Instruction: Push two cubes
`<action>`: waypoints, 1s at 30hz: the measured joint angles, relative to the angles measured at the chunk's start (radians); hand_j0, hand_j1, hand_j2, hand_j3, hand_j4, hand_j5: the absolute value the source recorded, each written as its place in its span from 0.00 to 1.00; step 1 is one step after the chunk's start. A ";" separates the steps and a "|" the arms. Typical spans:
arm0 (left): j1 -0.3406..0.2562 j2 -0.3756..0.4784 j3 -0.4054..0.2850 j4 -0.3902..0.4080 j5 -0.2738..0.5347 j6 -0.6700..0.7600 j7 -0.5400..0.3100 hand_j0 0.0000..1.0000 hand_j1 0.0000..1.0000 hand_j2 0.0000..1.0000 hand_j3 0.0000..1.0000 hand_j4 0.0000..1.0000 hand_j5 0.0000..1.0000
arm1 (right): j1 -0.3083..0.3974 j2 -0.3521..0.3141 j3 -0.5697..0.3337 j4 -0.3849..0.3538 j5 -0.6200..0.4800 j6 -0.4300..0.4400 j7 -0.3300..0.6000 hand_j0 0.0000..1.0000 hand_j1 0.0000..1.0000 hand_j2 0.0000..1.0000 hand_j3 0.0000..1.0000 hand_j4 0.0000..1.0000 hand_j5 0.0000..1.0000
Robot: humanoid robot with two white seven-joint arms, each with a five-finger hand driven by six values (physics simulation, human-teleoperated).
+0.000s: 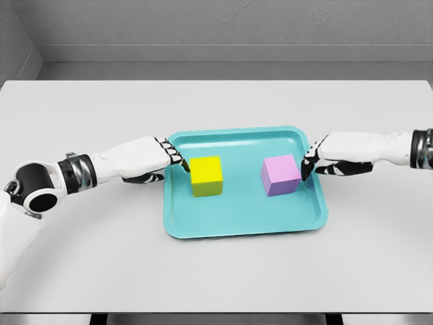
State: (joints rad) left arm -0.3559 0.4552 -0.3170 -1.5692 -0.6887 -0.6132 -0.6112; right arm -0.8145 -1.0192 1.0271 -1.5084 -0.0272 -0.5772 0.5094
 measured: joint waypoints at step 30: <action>-0.018 -0.032 -0.001 0.001 -0.009 0.001 0.000 0.63 0.63 0.63 0.63 0.63 0.63 | 0.017 0.042 -0.001 0.032 0.012 0.052 0.005 0.42 0.42 0.42 0.42 0.42 0.42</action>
State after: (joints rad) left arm -0.3743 0.4233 -0.3184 -1.5686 -0.6980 -0.6124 -0.6110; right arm -0.7977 -0.9769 1.0262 -1.4759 -0.0155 -0.5257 0.5144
